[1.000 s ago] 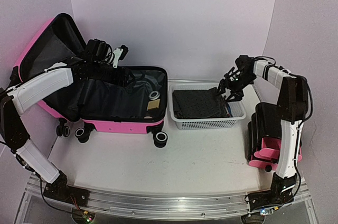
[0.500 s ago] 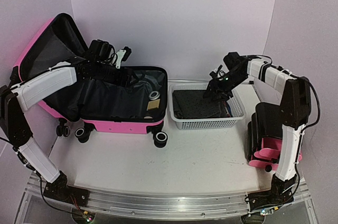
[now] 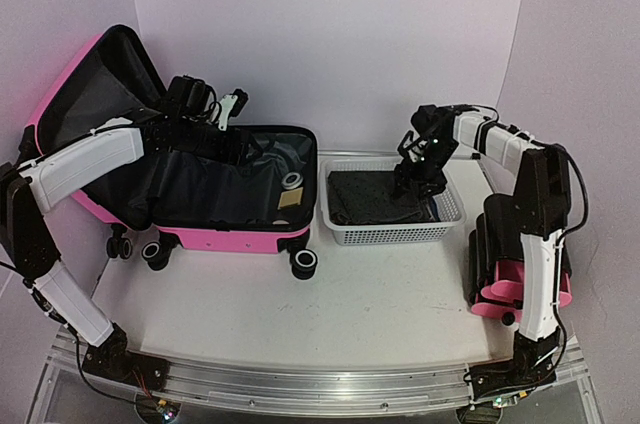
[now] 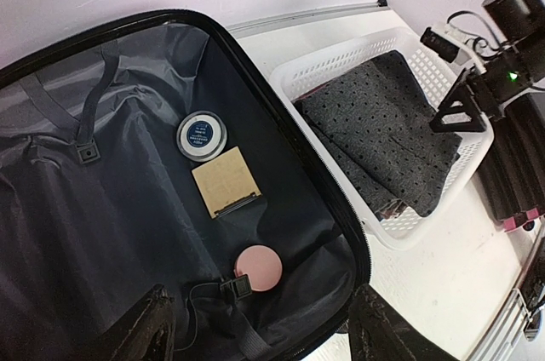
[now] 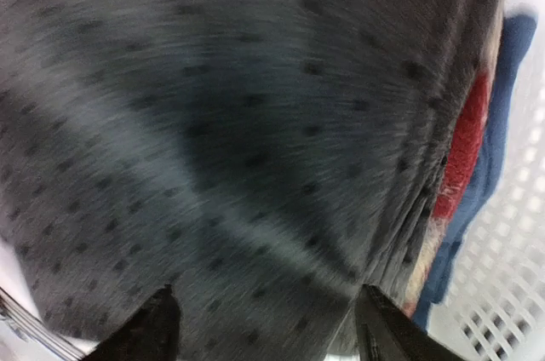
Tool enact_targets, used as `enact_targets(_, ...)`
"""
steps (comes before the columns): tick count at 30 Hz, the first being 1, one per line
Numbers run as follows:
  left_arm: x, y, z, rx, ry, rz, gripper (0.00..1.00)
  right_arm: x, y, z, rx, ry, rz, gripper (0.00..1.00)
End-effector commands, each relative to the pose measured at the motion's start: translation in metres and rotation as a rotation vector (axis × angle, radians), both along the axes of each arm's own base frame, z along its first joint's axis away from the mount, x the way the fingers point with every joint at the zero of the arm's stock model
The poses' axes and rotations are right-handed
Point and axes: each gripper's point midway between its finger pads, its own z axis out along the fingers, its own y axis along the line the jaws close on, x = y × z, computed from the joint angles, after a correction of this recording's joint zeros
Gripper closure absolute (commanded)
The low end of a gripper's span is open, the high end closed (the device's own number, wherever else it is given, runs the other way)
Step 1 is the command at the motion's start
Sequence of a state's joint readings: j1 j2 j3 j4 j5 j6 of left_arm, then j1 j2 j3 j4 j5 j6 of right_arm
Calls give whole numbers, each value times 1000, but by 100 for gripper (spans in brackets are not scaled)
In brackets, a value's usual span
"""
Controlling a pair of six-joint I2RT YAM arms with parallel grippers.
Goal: Open, take out, and arrange the luggage
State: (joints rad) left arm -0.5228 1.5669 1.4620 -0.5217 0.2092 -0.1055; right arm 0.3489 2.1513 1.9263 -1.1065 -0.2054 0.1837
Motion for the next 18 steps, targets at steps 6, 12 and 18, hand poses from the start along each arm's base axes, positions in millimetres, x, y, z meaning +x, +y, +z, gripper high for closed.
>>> enact_targets(6, 6, -3, 29, -28, -86, -15, 30, -102, 46, 52, -261, -206, 829, 17)
enact_targets(12, 2, -4, 31, -40, -82, -30, 30, -110, 41, 25, -293, -156, 1009, 36)
enact_targets(18, -4, 2, 31, -34, -87, -16, 30, -104, 44, -8, -314, -91, 1078, 44)
